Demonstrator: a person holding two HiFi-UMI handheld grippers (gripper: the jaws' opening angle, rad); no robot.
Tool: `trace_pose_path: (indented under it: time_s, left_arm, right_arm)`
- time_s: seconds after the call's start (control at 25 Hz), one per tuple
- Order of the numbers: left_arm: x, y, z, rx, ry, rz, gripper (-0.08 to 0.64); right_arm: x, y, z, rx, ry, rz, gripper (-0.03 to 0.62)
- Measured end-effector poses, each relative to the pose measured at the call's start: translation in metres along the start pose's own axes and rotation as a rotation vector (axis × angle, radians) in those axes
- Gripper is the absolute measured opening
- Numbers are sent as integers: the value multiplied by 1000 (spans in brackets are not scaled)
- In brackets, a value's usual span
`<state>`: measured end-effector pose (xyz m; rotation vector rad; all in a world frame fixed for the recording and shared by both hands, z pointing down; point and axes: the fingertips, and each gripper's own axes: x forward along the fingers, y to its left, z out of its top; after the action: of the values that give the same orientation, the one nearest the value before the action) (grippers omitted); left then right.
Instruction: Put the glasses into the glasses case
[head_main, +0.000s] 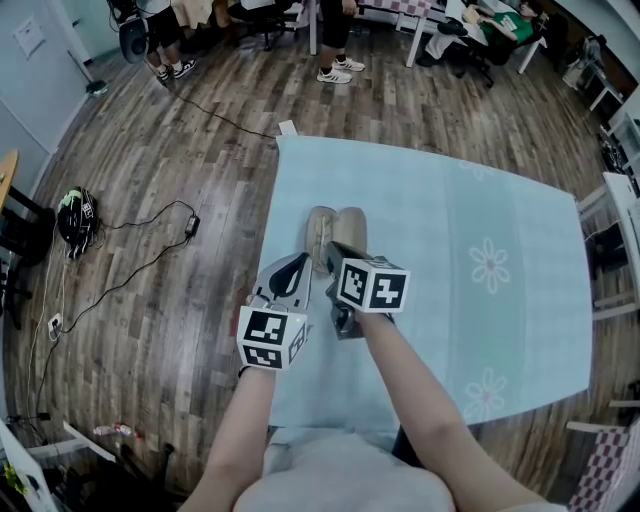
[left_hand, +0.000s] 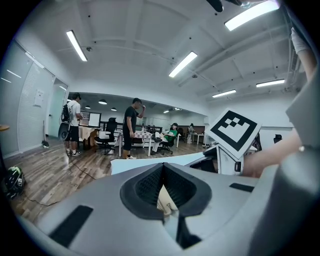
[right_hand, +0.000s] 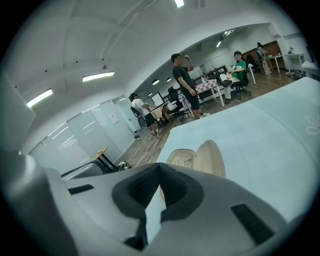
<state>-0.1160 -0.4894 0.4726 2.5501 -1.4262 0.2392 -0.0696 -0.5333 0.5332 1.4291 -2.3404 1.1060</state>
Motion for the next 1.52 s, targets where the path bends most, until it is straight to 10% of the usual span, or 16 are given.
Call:
trace_pose_path:
  time_s: [1.52]
  left_arm:
    - [-57, -49, 43, 50, -143, -26, 9]
  right_arm:
    - [-143, 84, 18, -469, -351, 62, 6]
